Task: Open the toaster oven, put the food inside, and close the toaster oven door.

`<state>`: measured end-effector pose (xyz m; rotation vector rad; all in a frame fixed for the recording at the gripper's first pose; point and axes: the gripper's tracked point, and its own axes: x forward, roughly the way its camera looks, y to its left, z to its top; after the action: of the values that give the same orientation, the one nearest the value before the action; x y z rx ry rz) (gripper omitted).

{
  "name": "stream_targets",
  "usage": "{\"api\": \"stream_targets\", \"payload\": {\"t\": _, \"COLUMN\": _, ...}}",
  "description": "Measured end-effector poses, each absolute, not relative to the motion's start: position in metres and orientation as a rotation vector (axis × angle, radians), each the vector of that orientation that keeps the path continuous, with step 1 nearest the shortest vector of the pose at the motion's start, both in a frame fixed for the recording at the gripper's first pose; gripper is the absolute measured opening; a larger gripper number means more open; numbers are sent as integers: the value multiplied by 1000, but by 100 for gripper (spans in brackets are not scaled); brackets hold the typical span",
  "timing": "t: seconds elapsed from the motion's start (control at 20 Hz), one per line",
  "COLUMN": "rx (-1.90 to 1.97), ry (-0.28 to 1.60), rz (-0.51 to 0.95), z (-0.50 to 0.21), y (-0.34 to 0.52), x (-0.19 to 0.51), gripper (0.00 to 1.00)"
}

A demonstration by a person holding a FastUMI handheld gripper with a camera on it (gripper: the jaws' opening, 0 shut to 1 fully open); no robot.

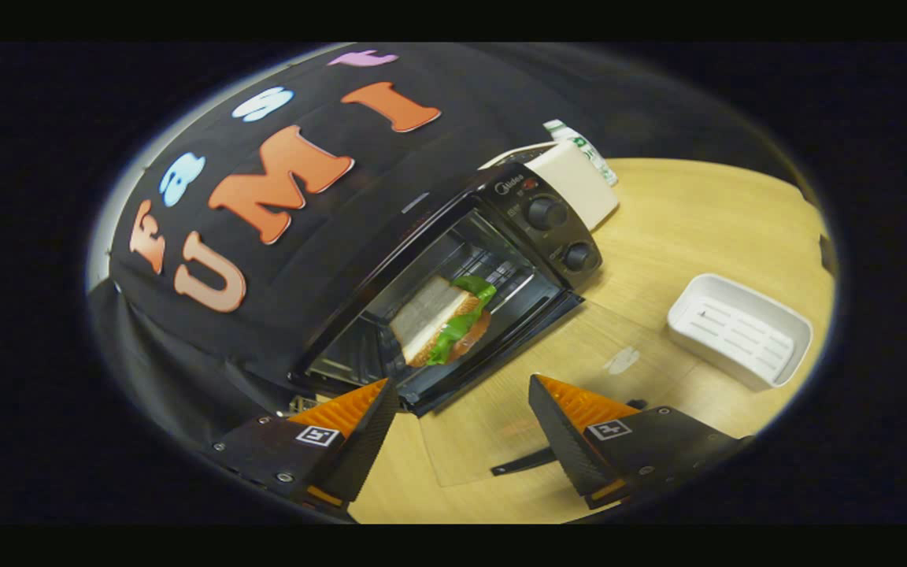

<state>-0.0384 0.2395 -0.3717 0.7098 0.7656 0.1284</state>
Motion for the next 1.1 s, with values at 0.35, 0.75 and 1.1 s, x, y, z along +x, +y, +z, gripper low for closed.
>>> {"api": "stream_targets", "payload": {"t": 0.35, "rx": 343, "ry": 790, "rz": 186, "z": -393, "y": 197, "x": -86, "gripper": 99}}
{"api": "stream_targets", "payload": {"t": 0.75, "rx": 29, "ry": 893, "rz": 300, "z": -439, "y": 195, "x": -125, "gripper": 99}}
{"api": "stream_targets", "payload": {"t": 1.1, "rx": -94, "ry": 965, "rz": 328, "z": -469, "y": 202, "x": -122, "gripper": 100}}
